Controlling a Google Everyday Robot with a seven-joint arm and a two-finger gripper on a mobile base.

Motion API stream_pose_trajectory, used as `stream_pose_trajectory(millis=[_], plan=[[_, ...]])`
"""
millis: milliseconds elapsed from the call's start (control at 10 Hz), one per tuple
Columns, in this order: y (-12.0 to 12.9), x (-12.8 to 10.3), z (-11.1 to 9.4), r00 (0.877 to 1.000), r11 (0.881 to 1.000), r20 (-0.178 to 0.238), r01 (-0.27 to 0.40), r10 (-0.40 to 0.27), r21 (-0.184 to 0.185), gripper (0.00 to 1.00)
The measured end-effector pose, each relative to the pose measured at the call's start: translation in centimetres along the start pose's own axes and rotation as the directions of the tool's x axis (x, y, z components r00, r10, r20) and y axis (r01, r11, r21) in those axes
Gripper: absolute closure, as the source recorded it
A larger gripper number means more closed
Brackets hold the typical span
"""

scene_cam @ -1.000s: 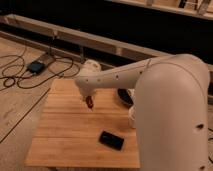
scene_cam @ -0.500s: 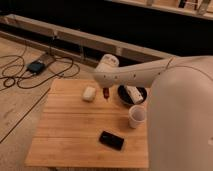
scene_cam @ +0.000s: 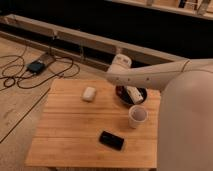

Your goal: Place the pepper in the ceramic cup

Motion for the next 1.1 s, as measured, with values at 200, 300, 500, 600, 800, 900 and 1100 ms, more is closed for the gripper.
stream_pose_trajectory(millis=[200,300,500,600,800,900,1100], plan=[[-2.1,0.1,-0.3,0.999,0.999,0.021,-0.039,0.038,0.021,1.00],[-3.1,0.2,-0.6,0.998,0.998,0.030,-0.058,0.058,0.030,1.00],[-4.9,0.1,-1.4,0.994,0.994,0.048,-0.098,0.096,0.040,1.00],[-5.7,0.2,-2.0,0.992,0.993,0.055,-0.114,0.112,0.040,1.00],[-7.1,0.6,-2.9,0.989,0.990,0.064,-0.137,0.134,0.043,1.00],[-8.2,1.2,-3.6,0.987,0.988,0.066,-0.149,0.146,0.050,1.00],[-9.5,2.3,-3.9,0.986,0.986,0.061,-0.157,0.154,0.063,1.00]])
